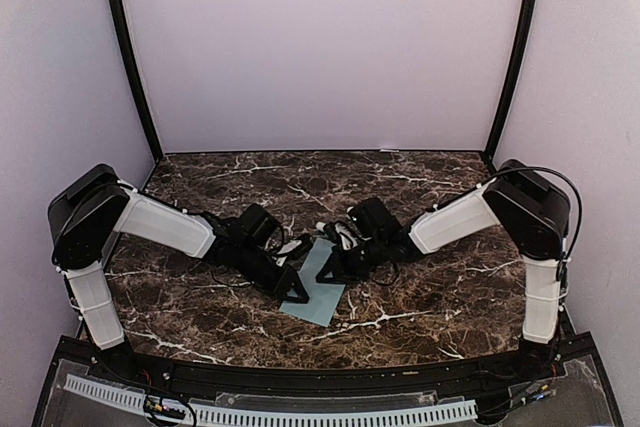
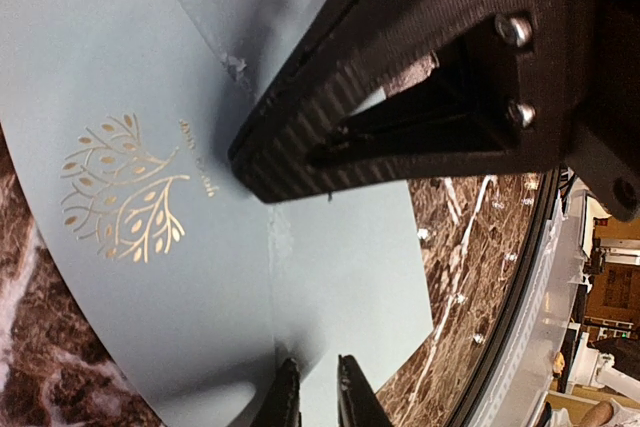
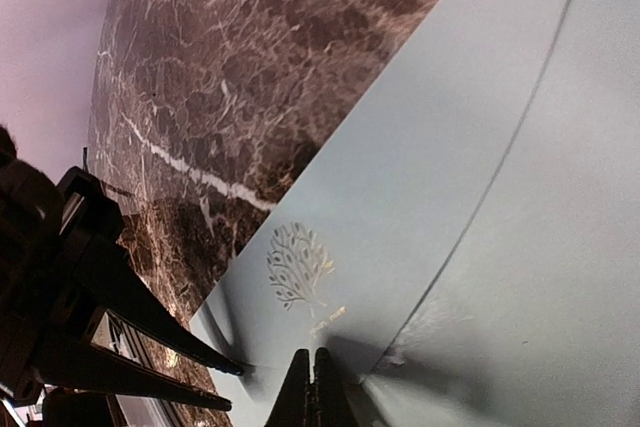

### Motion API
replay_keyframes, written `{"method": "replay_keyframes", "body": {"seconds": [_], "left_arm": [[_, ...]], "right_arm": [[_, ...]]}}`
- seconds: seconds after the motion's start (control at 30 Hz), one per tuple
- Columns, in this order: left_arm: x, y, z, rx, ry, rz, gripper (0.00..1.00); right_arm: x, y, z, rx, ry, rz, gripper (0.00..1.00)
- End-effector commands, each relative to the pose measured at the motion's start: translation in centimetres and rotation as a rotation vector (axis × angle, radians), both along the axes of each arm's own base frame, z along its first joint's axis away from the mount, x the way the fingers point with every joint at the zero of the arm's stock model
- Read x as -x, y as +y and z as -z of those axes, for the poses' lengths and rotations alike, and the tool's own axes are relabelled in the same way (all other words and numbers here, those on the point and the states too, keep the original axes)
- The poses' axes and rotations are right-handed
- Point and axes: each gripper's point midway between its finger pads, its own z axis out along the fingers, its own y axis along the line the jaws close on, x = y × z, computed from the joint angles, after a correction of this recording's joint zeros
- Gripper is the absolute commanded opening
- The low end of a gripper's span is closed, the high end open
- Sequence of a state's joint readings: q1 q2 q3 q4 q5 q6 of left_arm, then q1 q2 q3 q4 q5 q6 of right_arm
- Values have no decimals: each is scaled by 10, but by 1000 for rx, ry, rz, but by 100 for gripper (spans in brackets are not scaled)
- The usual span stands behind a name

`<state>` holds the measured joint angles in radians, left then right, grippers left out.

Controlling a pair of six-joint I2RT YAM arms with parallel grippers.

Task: Place the letter into the envelope and seal it
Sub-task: Seal the envelope flap on the envelope.

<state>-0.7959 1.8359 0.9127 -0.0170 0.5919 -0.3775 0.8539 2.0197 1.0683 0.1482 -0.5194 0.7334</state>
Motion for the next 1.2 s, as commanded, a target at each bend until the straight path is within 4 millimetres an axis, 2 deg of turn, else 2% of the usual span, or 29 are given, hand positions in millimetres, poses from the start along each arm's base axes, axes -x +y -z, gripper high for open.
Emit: {"method": "replay_keyframes", "body": {"seconds": [0.0, 0.13, 0.27, 0.47, 0.67, 0.87, 1.0, 1.17], "left_arm": [[3, 14, 12, -77, 3, -14, 13], [3, 14, 12, -77, 3, -14, 13], [3, 14, 12, -78, 2, -15, 13], [3, 15, 12, -78, -2, -17, 13], [3, 15, 12, -77, 0, -15, 13], [3, 14, 12, -76, -2, -16, 13], [3, 14, 12, -76, -3, -16, 13], [2, 14, 11, -74, -5, -17, 13]], "right_arm": [[30, 9, 12, 11, 49, -75, 0], [38, 16, 11, -2, 63, -94, 0], [28, 16, 15, 20, 51, -56, 0], [-2, 8, 14, 6, 43, 36, 0], [-31, -6, 22, 25, 23, 109, 0], [-52, -12, 25, 42, -5, 138, 0], [-53, -11, 25, 48, -12, 130, 0], [-38, -14, 26, 40, 12, 103, 0]]}}
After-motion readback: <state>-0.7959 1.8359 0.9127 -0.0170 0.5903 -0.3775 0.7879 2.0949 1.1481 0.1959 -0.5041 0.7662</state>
